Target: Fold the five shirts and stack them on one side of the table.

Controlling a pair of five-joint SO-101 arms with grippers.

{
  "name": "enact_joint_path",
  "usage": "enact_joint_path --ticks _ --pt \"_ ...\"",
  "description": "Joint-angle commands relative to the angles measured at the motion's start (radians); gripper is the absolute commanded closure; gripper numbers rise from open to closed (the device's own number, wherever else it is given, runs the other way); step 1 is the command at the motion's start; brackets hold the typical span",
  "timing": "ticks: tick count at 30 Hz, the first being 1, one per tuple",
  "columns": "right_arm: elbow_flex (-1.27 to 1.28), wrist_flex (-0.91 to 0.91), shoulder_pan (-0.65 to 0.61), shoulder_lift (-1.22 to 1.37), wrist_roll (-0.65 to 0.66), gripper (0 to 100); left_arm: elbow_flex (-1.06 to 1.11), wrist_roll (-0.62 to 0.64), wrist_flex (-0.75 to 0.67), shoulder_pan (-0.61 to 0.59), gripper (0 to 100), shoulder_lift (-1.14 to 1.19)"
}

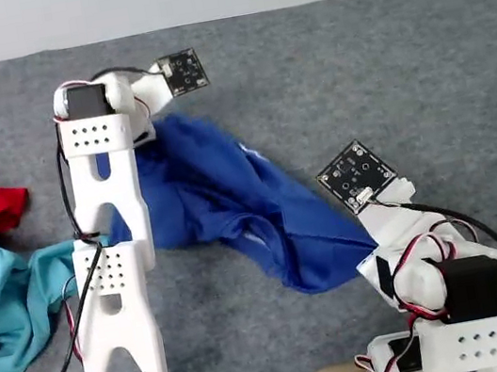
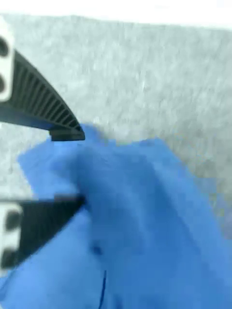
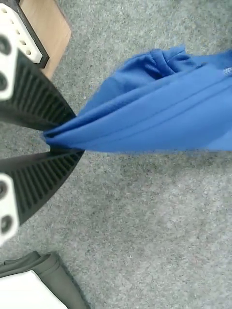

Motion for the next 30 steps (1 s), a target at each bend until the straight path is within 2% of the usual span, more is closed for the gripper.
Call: enact_joint_path --ticks 1,8,18,22,30 --pt "-0.064 0.042 0.013 -0.007 -0.006 98.8 0.024 0.005 0.025 0.028 77 -0.012" --pt "-0.064 0.042 0.013 -0.007 -0.006 98.8 0.050 -0.020 0.014 0.080 77 0.021" --pt "-0.063 0.042 0.024 -0.007 -0.008 98.8 0.044 -0.018 -0.126 0.101 77 0.063" --pt "-0.063 0.042 0.070 -0.005 -0.006 98.8 -0.018 -0.018 -0.112 0.092 77 0.044" --pt "-0.071 0.041 0.068 0.045 -0.006 98.8 -0.136 -0.051 0.002 0.106 78 0.038"
